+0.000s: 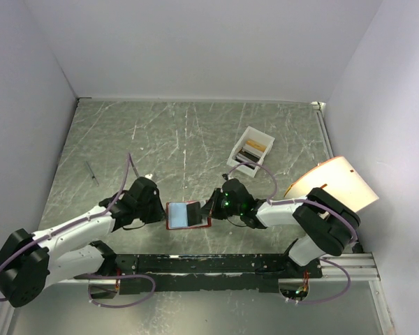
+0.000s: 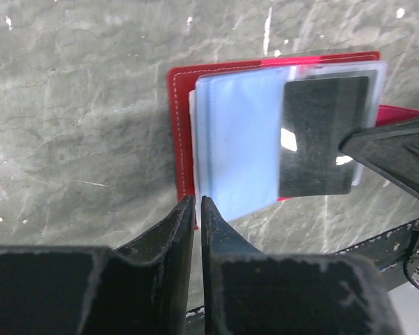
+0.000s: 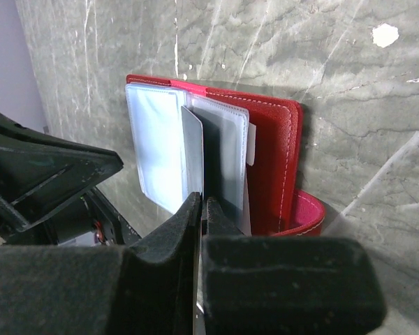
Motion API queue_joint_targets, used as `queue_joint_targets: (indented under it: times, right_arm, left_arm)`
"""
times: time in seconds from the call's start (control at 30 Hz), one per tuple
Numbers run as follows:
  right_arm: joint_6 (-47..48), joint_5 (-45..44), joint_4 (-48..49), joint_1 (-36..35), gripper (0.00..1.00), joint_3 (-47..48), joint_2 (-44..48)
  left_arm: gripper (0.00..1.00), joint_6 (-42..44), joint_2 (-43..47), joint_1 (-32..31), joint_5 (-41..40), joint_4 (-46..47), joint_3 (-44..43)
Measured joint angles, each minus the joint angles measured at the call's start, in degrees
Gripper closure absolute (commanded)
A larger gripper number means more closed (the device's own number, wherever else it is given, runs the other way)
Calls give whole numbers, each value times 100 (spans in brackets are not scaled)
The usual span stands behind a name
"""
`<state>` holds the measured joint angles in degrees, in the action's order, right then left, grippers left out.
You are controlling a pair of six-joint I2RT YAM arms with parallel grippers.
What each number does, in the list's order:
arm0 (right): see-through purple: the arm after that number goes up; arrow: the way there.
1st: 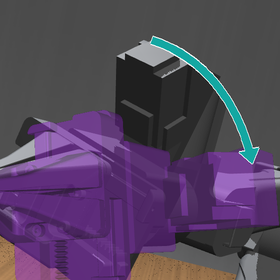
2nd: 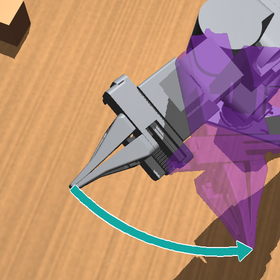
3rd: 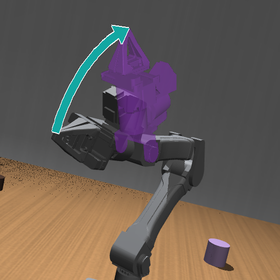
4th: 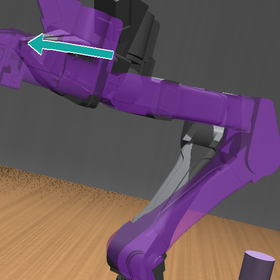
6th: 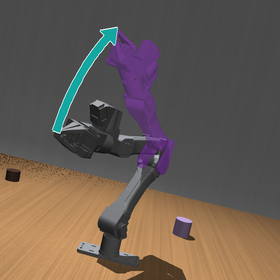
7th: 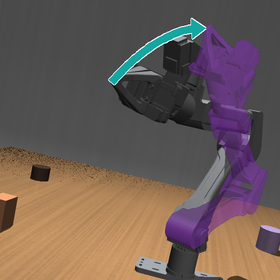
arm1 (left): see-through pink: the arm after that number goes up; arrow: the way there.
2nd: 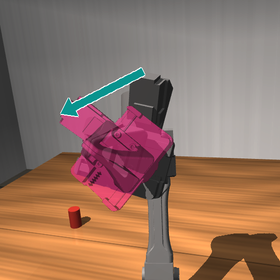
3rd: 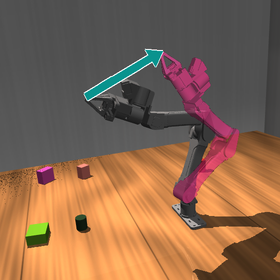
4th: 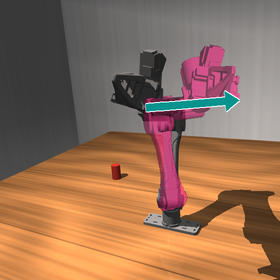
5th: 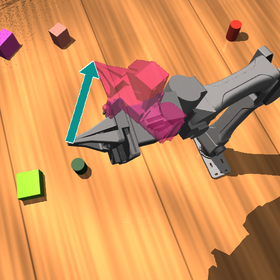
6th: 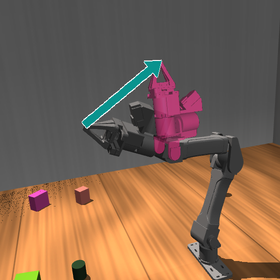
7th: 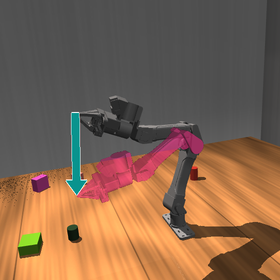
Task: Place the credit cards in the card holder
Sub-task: Insert the credit card into the card holder.
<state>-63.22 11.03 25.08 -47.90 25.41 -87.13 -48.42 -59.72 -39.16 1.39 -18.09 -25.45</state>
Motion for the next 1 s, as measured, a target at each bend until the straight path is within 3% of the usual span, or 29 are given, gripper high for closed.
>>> queue_joint_targets:
  times: [0.37, 1.0]
  right_arm:
    - [-74, 173, 129, 44, 100, 0, 0]
    - [-129, 339, 494, 127, 100, -13, -326]
  left_arm:
    - [85, 48, -479, -2, -11, 87, 131]
    - [85, 107, -544, 0, 31, 236, 151]
